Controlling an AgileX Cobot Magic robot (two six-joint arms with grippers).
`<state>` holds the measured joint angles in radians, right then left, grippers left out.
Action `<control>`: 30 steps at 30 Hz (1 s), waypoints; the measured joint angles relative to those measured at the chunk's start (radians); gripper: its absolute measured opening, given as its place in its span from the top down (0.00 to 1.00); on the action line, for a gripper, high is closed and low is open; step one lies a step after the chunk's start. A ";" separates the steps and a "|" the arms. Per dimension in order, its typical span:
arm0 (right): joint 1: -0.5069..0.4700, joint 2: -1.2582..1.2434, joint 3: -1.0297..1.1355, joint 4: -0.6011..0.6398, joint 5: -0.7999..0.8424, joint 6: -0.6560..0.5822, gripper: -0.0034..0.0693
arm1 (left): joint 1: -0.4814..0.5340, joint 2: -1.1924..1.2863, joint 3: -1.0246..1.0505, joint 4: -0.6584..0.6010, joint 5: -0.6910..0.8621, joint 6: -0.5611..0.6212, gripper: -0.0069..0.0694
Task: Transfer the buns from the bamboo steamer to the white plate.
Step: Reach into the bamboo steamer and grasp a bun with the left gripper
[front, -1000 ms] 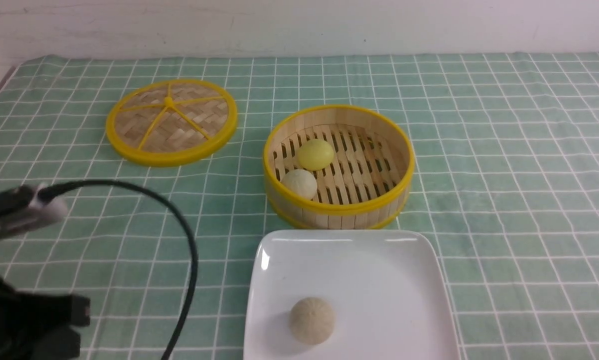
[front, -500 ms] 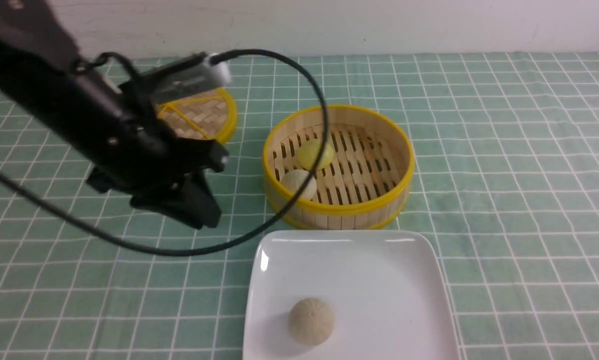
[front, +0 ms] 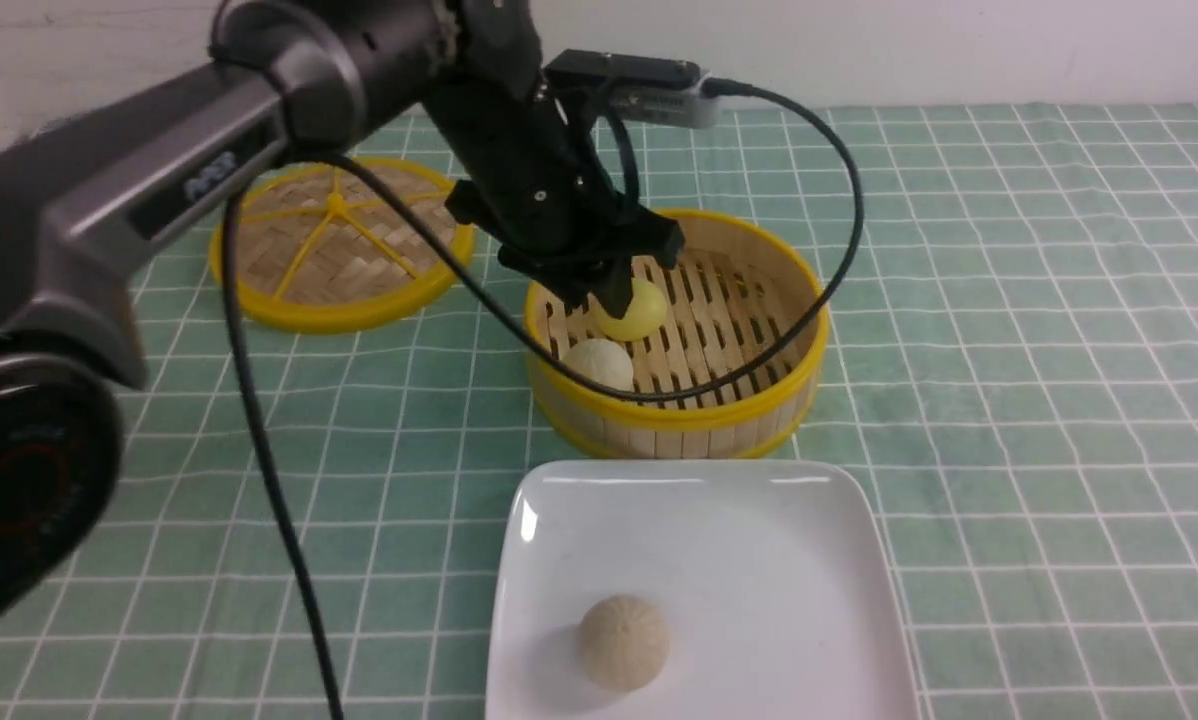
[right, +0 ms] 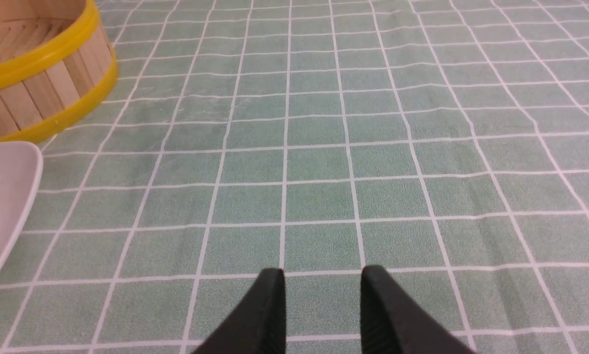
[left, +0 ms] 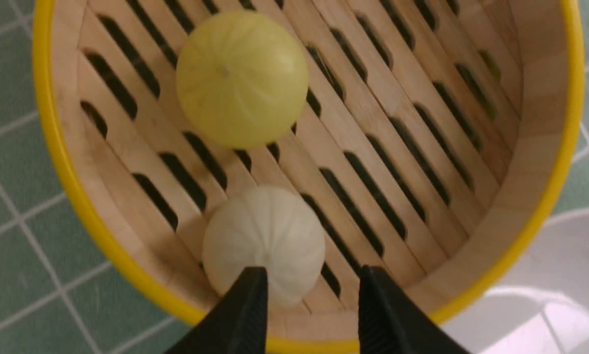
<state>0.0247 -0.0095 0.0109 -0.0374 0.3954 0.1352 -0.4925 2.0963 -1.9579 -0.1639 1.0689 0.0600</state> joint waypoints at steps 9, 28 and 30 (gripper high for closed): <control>0.000 0.000 0.000 0.000 0.000 0.000 0.62 | -0.002 0.121 -0.090 0.164 0.009 -0.181 0.38; 0.000 0.000 0.000 0.000 0.000 0.000 0.62 | -0.003 0.161 -0.148 0.103 0.085 -0.182 0.32; 0.000 0.000 0.000 0.000 0.000 0.000 0.62 | -0.003 0.172 -0.148 0.102 0.108 -0.181 0.32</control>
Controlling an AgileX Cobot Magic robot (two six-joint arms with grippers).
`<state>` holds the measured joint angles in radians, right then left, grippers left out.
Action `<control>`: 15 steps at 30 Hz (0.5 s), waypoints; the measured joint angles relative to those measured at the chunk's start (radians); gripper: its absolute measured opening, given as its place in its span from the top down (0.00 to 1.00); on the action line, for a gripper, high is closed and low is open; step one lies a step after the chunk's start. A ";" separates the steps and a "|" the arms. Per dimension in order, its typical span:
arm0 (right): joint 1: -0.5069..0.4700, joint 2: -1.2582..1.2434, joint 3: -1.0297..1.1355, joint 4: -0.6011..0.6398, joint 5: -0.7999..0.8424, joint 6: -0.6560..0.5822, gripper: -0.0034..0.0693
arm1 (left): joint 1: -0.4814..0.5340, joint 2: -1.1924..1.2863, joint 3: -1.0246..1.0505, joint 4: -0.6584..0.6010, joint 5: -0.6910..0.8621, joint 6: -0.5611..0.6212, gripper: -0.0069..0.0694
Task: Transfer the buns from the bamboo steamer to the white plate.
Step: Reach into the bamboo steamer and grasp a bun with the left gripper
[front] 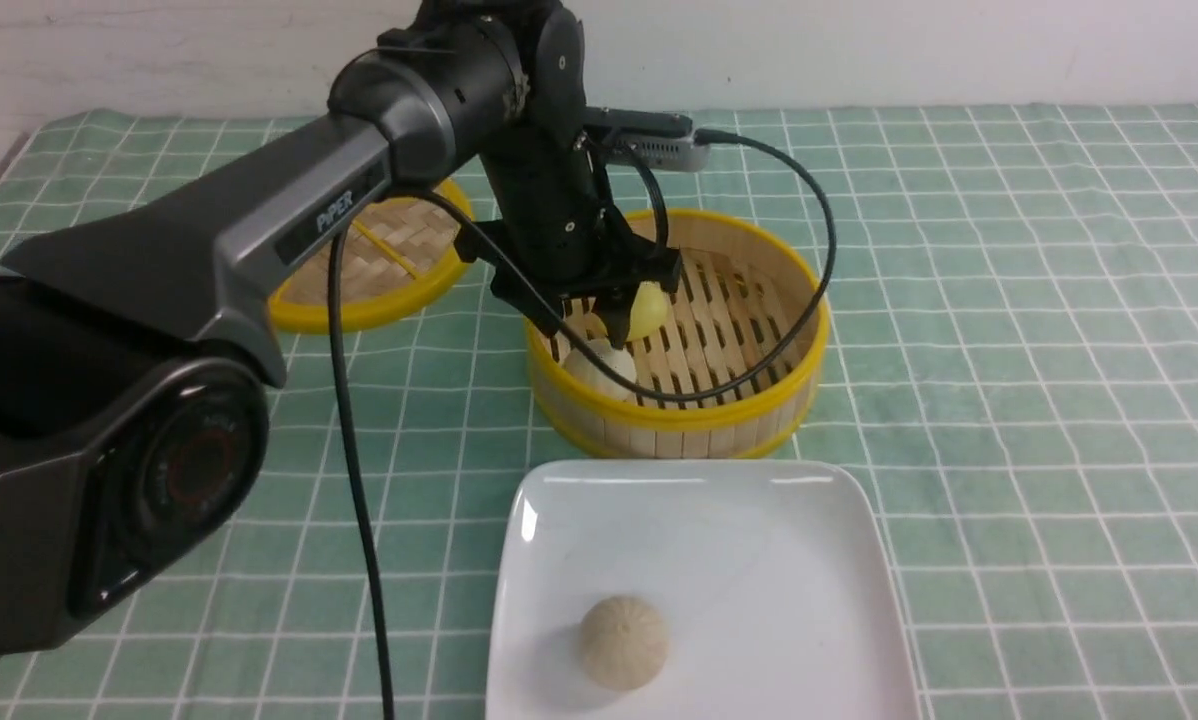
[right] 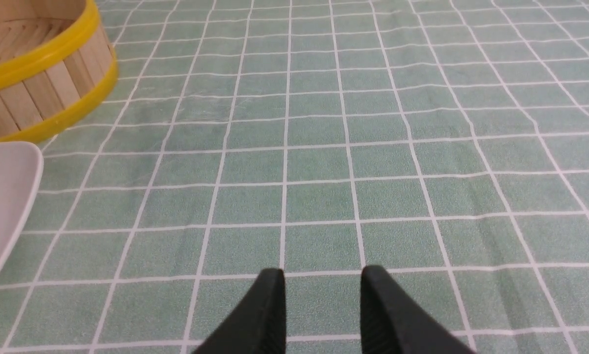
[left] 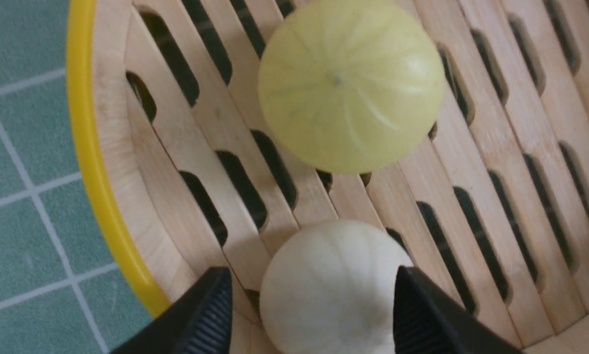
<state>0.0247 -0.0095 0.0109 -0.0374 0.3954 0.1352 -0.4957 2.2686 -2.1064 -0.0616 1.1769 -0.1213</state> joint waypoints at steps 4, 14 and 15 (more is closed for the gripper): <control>0.000 0.000 0.000 0.000 0.000 0.000 0.62 | 0.000 0.035 -0.002 -0.019 0.002 0.001 0.32; 0.000 0.000 0.000 0.000 0.000 0.000 0.62 | 0.000 0.041 -0.040 -0.030 0.039 0.002 0.84; 0.000 0.000 0.000 0.000 0.000 0.000 0.62 | 0.000 0.034 -0.053 -0.030 0.045 0.002 0.86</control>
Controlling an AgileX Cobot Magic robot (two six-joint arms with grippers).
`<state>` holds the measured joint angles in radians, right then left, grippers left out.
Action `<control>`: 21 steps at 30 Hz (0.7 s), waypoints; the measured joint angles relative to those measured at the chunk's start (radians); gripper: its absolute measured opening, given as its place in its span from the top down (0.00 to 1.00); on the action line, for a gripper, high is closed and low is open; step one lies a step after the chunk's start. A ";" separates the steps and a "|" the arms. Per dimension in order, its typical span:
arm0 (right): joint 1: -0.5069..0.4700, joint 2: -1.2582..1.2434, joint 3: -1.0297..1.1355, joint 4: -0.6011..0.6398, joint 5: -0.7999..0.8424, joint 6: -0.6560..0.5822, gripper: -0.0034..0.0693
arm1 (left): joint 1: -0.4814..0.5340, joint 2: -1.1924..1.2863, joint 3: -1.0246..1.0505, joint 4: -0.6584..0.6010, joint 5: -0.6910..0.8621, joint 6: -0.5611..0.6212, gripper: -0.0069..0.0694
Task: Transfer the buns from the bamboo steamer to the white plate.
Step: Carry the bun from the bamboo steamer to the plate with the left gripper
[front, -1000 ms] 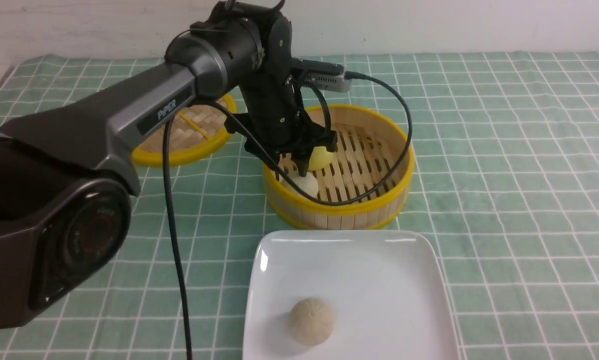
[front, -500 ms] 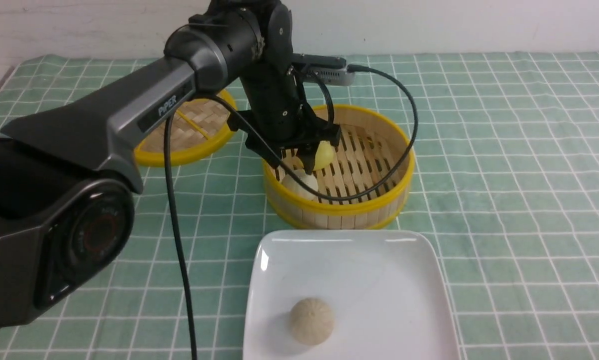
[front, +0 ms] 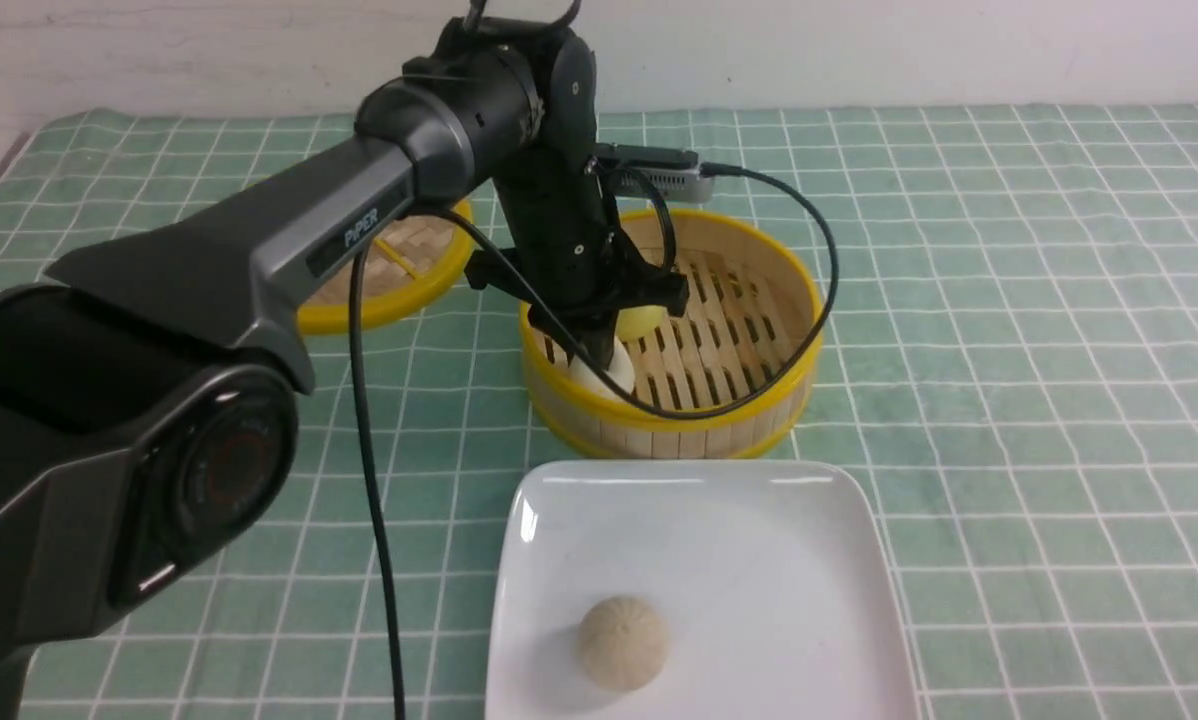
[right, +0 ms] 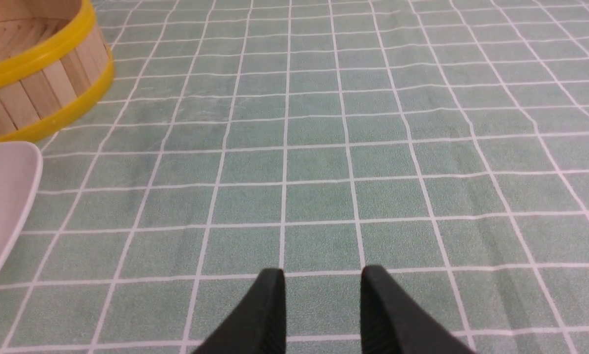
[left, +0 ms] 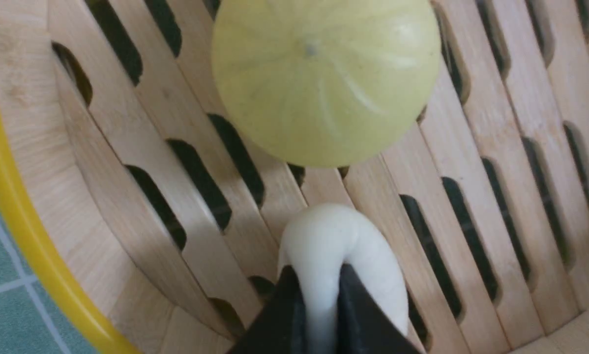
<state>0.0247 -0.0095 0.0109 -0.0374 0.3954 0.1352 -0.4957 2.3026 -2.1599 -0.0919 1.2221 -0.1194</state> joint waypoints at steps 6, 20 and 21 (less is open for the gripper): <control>0.000 0.000 0.000 0.000 0.000 0.000 0.62 | 0.001 -0.082 -0.097 -0.036 0.014 -0.002 0.87; 0.000 0.000 0.000 0.000 0.000 0.000 0.62 | -0.104 -0.341 0.444 -0.231 0.008 0.093 0.87; 0.000 0.000 0.000 0.000 0.000 0.000 0.62 | -0.125 -0.327 0.475 -0.230 -0.008 0.095 0.87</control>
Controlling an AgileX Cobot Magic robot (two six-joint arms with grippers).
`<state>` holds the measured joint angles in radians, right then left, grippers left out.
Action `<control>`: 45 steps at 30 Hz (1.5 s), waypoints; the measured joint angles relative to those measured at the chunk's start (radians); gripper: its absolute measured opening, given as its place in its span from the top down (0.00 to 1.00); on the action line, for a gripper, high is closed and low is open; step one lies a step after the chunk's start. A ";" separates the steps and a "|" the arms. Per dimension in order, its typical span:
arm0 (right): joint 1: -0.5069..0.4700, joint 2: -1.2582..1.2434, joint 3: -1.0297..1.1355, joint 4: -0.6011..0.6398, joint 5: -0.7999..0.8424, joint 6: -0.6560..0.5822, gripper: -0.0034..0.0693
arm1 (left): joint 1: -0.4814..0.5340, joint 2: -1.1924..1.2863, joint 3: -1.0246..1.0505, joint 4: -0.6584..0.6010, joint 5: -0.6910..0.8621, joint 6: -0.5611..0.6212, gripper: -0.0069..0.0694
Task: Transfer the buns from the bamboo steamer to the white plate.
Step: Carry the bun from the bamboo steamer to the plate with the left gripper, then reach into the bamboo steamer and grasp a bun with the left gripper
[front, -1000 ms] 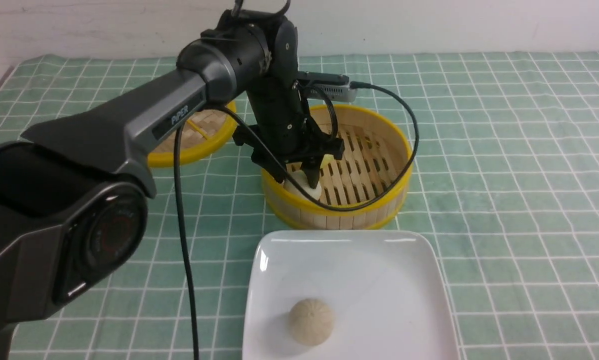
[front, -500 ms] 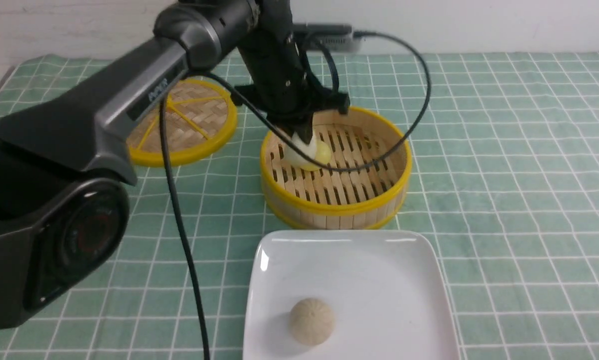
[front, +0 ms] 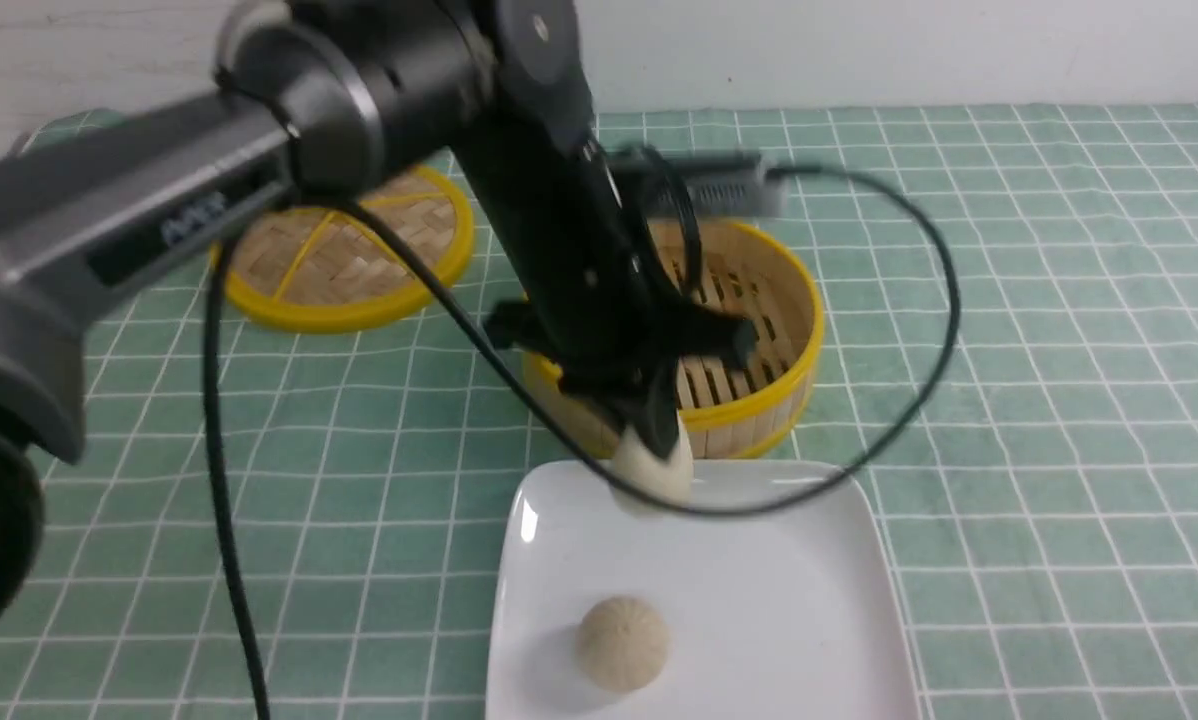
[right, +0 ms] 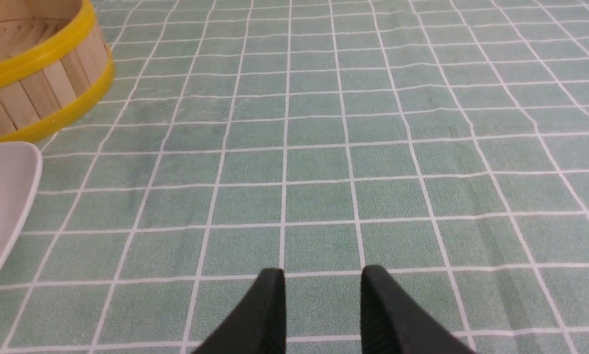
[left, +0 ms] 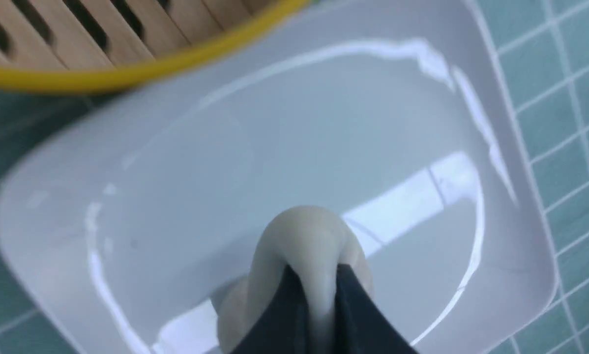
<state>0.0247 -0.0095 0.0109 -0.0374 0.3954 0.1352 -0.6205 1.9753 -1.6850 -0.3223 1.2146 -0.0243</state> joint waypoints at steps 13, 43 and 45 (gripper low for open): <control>0.000 0.000 0.000 0.000 0.000 0.000 0.62 | -0.064 0.070 0.044 0.095 -0.127 -0.017 0.63; 0.000 0.000 0.000 0.000 0.000 0.000 0.62 | 0.095 0.070 -0.405 0.292 -0.131 -0.243 0.90; 0.000 0.000 0.000 0.000 0.000 0.000 0.62 | 0.140 0.070 -0.416 0.230 -0.183 -0.191 0.90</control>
<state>0.0247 -0.0095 0.0109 -0.0374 0.3954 0.1352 -0.4810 2.0455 -2.1011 -0.0923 1.0319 -0.2151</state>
